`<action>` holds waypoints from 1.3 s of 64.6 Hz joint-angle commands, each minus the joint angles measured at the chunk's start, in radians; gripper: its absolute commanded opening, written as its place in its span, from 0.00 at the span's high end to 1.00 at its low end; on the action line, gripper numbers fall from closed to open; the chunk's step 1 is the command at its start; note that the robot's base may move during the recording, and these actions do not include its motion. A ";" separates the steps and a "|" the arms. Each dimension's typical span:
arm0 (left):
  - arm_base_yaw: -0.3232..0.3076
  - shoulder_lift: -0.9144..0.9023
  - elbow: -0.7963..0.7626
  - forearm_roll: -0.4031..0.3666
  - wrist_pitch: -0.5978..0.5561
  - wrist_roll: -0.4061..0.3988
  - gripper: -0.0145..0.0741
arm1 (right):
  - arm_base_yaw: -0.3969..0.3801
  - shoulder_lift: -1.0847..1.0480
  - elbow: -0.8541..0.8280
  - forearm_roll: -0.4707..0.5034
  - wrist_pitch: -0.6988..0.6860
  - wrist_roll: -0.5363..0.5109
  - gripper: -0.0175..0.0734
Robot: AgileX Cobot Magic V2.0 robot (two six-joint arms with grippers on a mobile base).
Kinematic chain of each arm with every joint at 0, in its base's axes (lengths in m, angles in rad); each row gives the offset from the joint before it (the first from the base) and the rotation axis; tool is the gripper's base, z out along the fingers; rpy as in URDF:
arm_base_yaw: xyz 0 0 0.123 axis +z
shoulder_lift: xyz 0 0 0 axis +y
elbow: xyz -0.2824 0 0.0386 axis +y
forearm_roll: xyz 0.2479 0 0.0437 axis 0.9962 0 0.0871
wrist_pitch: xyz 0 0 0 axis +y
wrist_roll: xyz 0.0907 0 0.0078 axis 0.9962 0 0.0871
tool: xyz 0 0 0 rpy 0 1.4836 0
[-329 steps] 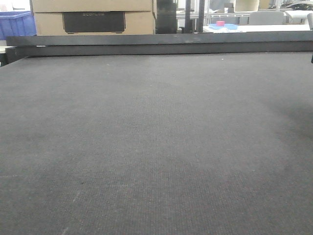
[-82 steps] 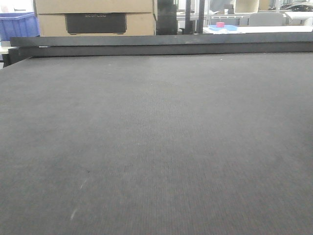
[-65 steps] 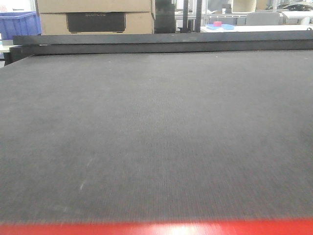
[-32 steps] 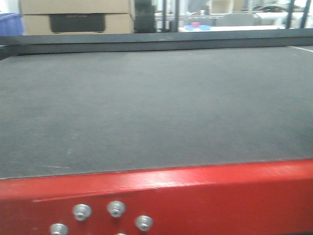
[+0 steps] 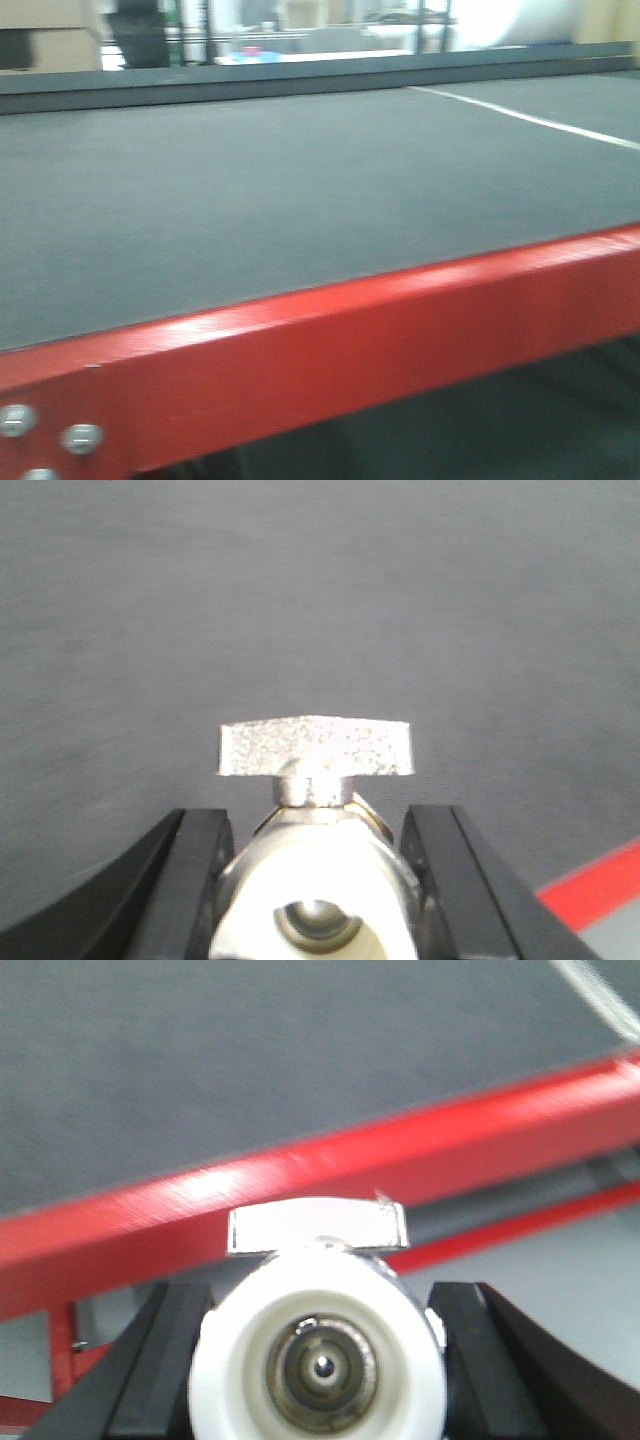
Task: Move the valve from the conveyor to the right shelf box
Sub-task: 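Drive the base away from the belt holding both valves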
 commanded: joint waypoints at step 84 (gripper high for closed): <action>-0.005 -0.005 -0.005 -0.012 -0.051 -0.001 0.96 | -0.003 -0.012 -0.007 -0.003 -0.061 -0.008 0.99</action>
